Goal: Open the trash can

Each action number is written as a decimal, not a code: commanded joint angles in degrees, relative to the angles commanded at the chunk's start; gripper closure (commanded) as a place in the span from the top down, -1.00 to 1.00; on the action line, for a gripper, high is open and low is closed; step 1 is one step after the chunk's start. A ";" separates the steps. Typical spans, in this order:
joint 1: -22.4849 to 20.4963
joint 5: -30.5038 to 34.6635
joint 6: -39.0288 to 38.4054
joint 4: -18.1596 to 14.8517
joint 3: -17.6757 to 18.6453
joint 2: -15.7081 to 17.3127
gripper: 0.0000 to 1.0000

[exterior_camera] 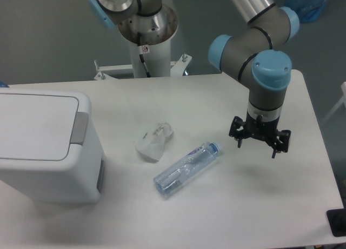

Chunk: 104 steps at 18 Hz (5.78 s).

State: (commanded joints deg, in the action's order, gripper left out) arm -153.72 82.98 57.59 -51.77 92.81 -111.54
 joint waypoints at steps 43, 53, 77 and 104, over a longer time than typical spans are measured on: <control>24.43 -11.09 -46.60 -0.09 -4.83 14.68 1.00; 24.52 -4.94 -42.92 0.44 1.75 18.10 1.00; 27.60 -5.11 -47.65 0.00 0.97 15.65 1.00; 22.33 -4.85 -43.36 0.00 -2.28 15.21 1.00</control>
State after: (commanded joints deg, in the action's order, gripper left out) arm -131.39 78.13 14.22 -51.77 90.53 -96.32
